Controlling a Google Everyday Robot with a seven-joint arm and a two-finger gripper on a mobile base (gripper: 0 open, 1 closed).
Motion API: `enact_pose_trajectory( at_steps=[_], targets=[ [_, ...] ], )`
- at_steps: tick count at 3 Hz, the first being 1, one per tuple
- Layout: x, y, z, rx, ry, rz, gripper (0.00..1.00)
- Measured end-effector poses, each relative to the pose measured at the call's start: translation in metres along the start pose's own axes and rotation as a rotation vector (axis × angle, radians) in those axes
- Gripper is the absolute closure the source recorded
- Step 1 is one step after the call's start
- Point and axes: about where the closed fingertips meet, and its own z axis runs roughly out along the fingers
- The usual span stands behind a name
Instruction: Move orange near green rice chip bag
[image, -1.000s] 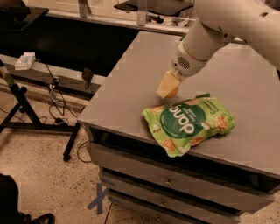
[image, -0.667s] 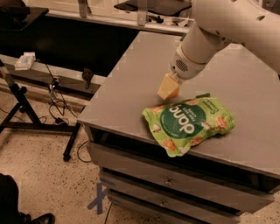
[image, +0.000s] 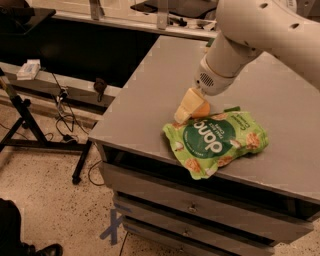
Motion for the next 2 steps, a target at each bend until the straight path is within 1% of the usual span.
enact_pose_trajectory(
  at_steps=[1, 2],
  targets=[
    [0.0049, -0.0001, -0.0023, 0.01, 0.01, 0.007, 0.0],
    [0.0078, -0.0011, -0.005, 0.016, 0.0, 0.014, 0.0]
  ],
)
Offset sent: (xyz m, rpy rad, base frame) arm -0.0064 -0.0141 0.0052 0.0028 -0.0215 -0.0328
